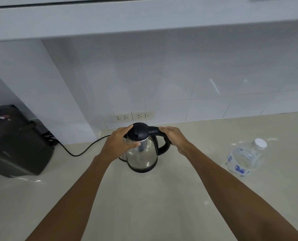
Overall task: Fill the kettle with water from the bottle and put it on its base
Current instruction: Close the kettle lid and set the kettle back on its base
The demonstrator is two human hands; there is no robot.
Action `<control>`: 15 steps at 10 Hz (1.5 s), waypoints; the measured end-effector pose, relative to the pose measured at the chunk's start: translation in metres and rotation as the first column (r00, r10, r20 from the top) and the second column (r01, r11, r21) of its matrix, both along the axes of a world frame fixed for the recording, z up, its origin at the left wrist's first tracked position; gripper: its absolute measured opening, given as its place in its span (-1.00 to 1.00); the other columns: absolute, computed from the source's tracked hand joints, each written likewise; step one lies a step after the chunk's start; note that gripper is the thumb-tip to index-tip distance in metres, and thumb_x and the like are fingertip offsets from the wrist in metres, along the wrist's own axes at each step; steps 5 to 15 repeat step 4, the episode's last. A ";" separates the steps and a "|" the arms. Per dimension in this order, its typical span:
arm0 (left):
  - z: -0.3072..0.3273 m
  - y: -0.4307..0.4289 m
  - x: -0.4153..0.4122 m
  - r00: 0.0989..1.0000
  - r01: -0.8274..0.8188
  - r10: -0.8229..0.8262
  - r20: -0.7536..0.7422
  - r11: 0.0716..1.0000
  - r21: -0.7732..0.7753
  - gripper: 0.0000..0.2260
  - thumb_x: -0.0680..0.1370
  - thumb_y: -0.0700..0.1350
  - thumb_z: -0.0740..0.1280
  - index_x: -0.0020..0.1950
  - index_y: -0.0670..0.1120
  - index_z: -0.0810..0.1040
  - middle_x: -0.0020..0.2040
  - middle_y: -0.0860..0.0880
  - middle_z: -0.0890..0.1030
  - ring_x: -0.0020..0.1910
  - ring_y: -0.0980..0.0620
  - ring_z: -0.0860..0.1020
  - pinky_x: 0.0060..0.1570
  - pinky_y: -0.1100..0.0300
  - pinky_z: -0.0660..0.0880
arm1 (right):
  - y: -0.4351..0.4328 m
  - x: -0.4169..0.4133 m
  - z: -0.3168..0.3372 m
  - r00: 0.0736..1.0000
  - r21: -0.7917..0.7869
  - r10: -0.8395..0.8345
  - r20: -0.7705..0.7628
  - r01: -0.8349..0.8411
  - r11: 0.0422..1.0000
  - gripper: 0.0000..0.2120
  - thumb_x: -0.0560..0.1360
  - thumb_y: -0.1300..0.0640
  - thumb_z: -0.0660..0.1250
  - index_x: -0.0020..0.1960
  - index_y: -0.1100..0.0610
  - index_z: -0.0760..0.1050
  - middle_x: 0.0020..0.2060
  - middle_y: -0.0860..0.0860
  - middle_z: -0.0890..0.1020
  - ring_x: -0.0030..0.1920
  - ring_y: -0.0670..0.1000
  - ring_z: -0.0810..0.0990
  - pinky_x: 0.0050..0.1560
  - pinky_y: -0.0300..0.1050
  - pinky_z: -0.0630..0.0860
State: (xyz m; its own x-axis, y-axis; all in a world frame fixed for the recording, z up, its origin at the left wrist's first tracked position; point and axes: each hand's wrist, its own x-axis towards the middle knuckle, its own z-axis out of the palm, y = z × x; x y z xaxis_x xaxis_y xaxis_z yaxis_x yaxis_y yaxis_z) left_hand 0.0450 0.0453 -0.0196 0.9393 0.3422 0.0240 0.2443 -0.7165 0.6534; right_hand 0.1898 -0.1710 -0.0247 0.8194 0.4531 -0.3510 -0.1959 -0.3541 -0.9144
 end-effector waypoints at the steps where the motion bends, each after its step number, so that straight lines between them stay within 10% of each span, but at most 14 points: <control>1: -0.001 -0.002 0.000 1.000 -0.005 0.005 -0.004 1.000 0.010 -0.20 0.42 0.21 0.55 0.60 0.07 0.34 0.45 0.04 0.49 0.46 0.02 0.40 0.43 0.01 0.38 | -0.002 0.001 -0.001 1.000 -0.025 0.022 0.009 -0.022 0.999 -0.66 0.64 -0.10 0.33 0.16 0.16 0.66 0.11 0.05 0.68 0.04 -0.03 0.57 0.10 -0.08 0.40; 4: 0.028 -0.021 0.003 0.988 -0.003 0.046 -0.144 0.959 0.284 -0.27 0.49 0.34 0.38 0.59 0.13 0.28 0.50 0.01 0.45 0.46 -0.07 0.41 0.41 -0.17 0.32 | -0.001 0.006 0.020 0.879 -0.498 0.369 0.304 -0.183 0.847 -0.36 0.68 -0.32 -0.04 0.44 0.13 0.44 0.25 0.13 0.59 0.29 0.20 0.55 0.24 0.08 0.44; 15: 0.028 -0.021 0.003 0.988 -0.003 0.046 -0.144 0.959 0.284 -0.27 0.49 0.34 0.38 0.59 0.13 0.28 0.50 0.01 0.45 0.46 -0.07 0.41 0.41 -0.17 0.32 | -0.001 0.006 0.020 0.879 -0.498 0.369 0.304 -0.183 0.847 -0.36 0.68 -0.32 -0.04 0.44 0.13 0.44 0.25 0.13 0.59 0.29 0.20 0.55 0.24 0.08 0.44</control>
